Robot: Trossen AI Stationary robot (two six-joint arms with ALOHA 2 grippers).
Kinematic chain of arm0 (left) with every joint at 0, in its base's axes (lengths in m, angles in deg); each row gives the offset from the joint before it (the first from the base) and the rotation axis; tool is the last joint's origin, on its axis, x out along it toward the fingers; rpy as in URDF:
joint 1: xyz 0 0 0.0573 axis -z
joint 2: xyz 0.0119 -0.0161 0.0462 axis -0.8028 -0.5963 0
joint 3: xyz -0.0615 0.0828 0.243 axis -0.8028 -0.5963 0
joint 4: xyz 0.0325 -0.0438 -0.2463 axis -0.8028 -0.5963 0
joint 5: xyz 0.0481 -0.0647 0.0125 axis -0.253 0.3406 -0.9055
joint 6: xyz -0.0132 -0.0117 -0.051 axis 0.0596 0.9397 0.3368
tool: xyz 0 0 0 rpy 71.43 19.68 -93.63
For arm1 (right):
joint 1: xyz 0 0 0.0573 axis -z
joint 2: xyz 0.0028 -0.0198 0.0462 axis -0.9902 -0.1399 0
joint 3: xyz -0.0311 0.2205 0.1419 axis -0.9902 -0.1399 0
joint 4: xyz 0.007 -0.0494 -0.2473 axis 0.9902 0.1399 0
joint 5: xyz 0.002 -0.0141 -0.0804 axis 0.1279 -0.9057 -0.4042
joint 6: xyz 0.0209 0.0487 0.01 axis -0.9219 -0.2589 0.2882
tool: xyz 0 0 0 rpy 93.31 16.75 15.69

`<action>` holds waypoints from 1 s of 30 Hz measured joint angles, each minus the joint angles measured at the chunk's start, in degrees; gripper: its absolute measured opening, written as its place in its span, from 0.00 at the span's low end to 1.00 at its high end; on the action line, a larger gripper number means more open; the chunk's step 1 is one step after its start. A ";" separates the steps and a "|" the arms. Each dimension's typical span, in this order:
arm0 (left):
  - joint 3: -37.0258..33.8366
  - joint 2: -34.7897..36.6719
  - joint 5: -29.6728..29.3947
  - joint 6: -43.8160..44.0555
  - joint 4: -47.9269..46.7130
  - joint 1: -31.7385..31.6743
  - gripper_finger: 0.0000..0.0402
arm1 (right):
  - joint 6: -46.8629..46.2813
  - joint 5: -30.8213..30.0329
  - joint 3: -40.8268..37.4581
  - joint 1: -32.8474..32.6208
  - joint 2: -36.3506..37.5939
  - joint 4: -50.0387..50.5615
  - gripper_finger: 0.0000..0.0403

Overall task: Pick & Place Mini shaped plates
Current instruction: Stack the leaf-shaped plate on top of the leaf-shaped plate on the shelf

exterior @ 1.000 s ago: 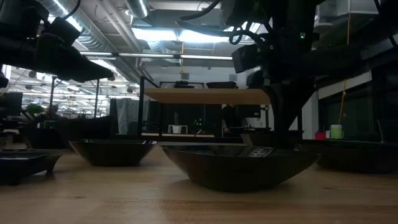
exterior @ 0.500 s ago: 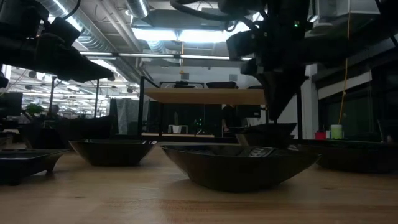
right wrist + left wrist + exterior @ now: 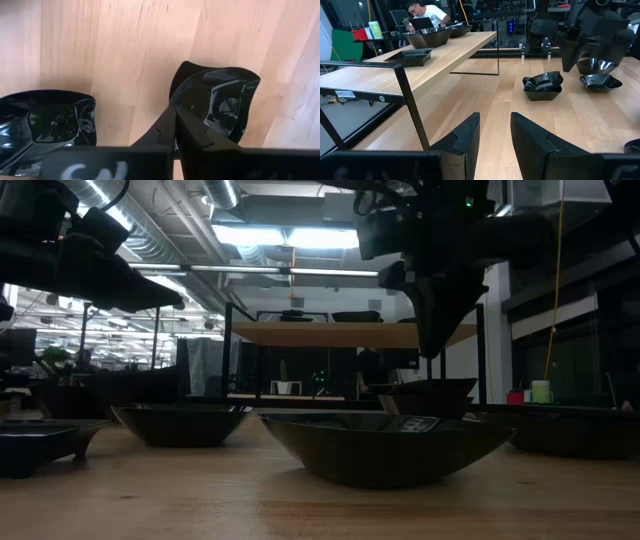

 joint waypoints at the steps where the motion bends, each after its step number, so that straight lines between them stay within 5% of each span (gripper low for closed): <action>1: -0.01 0.02 -0.01 0.00 0.01 0.00 0.26 | -0.33 0.08 0.00 0.00 0.00 -0.01 0.05; 18: 0.00 0.00 0.00 0.00 0.02 0.01 0.26 | -2.38 -0.13 -4.47 0.36 0.00 -1.69 0.42; 30: 0.00 0.01 0.00 0.00 0.02 0.01 0.26 | -1.02 -0.42 -4.87 1.57 0.00 -2.83 0.40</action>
